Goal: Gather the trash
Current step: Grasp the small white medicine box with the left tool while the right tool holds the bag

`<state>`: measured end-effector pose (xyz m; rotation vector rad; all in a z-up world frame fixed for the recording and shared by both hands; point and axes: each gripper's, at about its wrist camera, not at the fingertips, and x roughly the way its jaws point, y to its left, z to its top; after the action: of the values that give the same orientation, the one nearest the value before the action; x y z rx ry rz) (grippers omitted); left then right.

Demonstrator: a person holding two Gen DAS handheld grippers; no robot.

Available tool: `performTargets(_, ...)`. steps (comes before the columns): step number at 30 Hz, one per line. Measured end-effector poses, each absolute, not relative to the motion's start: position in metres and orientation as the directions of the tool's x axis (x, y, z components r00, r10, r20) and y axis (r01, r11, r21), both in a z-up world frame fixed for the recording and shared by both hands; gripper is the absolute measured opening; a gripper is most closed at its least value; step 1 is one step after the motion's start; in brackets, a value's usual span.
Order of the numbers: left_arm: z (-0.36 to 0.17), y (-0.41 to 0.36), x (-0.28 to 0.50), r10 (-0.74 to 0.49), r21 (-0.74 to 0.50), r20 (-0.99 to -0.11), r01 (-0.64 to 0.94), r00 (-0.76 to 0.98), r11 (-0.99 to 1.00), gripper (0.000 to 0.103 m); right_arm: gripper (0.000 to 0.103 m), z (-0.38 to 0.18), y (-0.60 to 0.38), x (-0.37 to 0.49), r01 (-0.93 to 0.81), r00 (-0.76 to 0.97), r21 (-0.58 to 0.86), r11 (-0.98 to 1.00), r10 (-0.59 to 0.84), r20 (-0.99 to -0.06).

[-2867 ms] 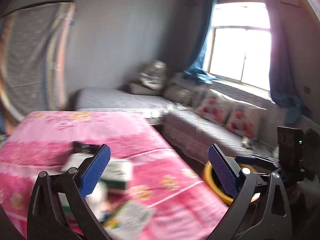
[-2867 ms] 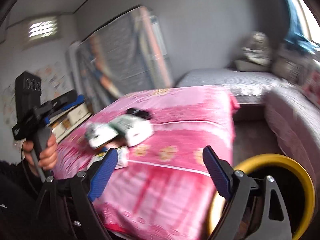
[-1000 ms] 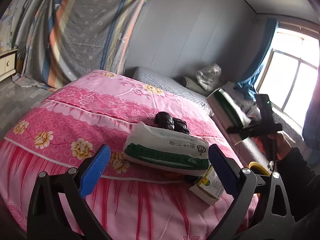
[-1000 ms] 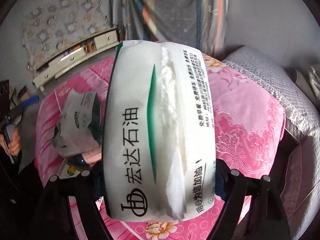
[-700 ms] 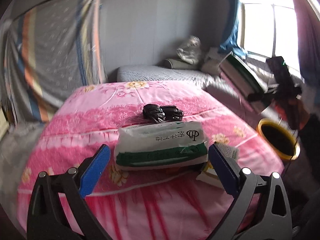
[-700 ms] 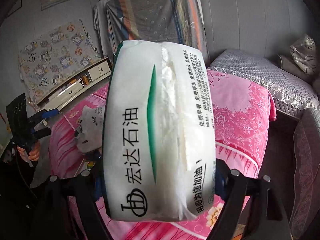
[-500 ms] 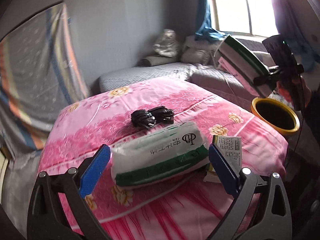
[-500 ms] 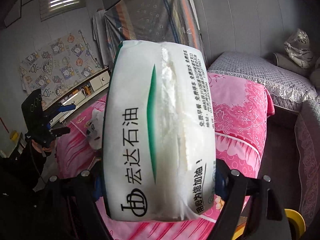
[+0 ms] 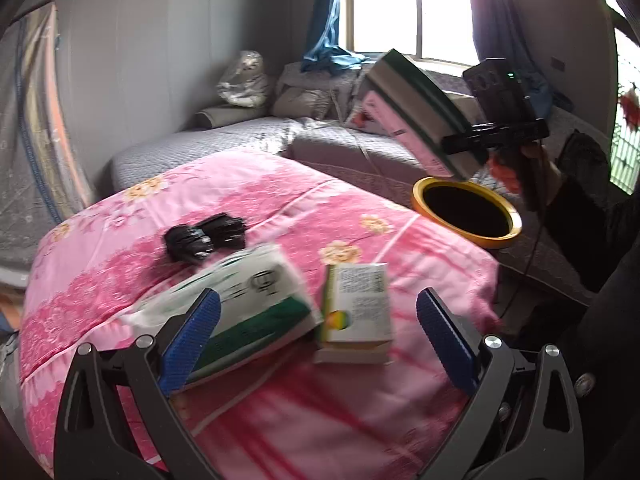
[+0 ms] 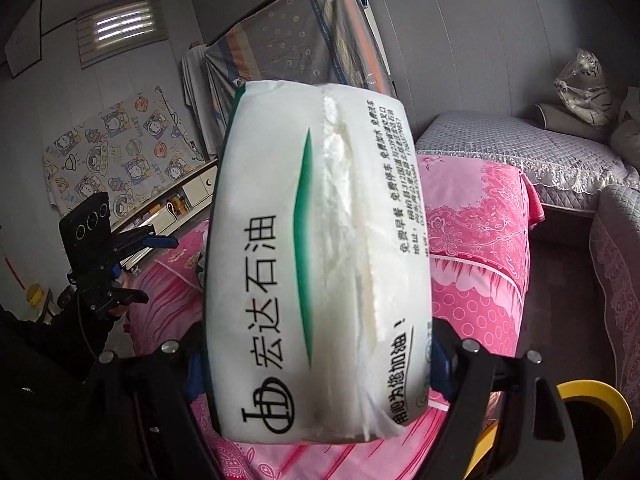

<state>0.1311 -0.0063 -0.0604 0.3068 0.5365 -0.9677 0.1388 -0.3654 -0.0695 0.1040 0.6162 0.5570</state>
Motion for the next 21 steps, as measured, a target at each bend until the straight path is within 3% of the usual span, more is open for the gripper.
performTargets(4, -0.062, -0.058, 0.126, -0.591, 0.122, -0.634, 0.819, 0.499, 0.560, 0.094, 0.078, -0.072, -0.371, 0.139, -0.453, 0.683, 0.279, 0.847, 0.530, -0.502)
performTargets(10, -0.078, -0.117, 0.139, -0.519, 0.062, -0.768, 0.850, 0.375, 0.522, 0.092, 0.078, -0.074, -0.378, 0.129, -0.442, 0.696, 0.293, 0.848, 0.530, -0.485)
performTargets(13, -0.087, -0.133, 0.142, -0.490, 0.055, -0.801, 0.858, 0.343, 0.511, 0.084, 0.078, -0.076, -0.385, 0.122, -0.439, 0.698, 0.309, 0.843, 0.537, -0.473)
performTargets(21, -0.111, -0.151, 0.170, -0.410, 0.022, -0.870, 0.851, 0.275, 0.524, 0.084, 0.078, -0.086, -0.401, 0.108, -0.412, 0.713, 0.335, 0.847, 0.529, -0.460)
